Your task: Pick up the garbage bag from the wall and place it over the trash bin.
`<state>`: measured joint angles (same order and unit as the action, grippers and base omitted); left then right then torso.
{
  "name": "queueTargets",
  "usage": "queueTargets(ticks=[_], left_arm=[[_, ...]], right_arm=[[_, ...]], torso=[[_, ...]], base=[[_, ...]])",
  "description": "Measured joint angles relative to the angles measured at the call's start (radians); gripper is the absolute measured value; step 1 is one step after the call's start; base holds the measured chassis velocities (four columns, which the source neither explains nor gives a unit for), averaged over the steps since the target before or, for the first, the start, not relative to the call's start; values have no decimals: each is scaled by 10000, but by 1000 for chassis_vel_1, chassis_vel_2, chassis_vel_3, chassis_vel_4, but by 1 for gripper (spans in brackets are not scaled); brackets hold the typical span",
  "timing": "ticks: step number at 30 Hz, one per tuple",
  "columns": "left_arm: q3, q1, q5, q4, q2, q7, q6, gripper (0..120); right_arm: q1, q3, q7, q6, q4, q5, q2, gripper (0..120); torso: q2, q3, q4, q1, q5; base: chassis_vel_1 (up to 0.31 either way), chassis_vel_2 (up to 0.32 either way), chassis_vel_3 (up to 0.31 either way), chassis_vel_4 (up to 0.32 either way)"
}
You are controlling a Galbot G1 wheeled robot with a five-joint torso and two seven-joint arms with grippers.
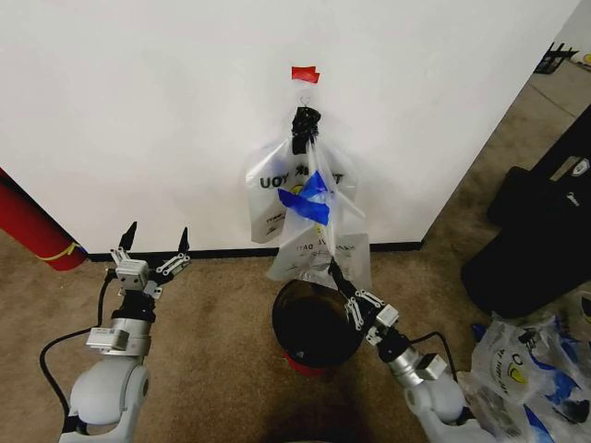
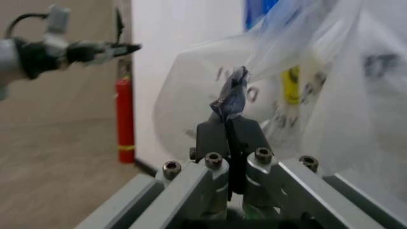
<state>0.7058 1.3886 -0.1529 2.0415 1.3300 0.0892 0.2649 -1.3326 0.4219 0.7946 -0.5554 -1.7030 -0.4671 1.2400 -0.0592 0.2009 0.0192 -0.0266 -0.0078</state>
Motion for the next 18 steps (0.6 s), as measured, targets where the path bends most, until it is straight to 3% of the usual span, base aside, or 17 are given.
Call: queueTargets(ticks=[13, 18], left_arm=[[-23, -39, 103, -16, 112, 5, -16, 100], [-80, -31, 155, 36, 152, 7, -45, 100]], right_arm=[[74, 952, 2743, 77, 1323, -452, -693, 0], [148, 1128, 3224, 87, 1534, -536, -868, 0]], torso=[[0, 0, 1, 0, 0], [0, 0, 1, 0, -1]], base=[[0, 0, 0, 0], [0, 0, 0, 0]])
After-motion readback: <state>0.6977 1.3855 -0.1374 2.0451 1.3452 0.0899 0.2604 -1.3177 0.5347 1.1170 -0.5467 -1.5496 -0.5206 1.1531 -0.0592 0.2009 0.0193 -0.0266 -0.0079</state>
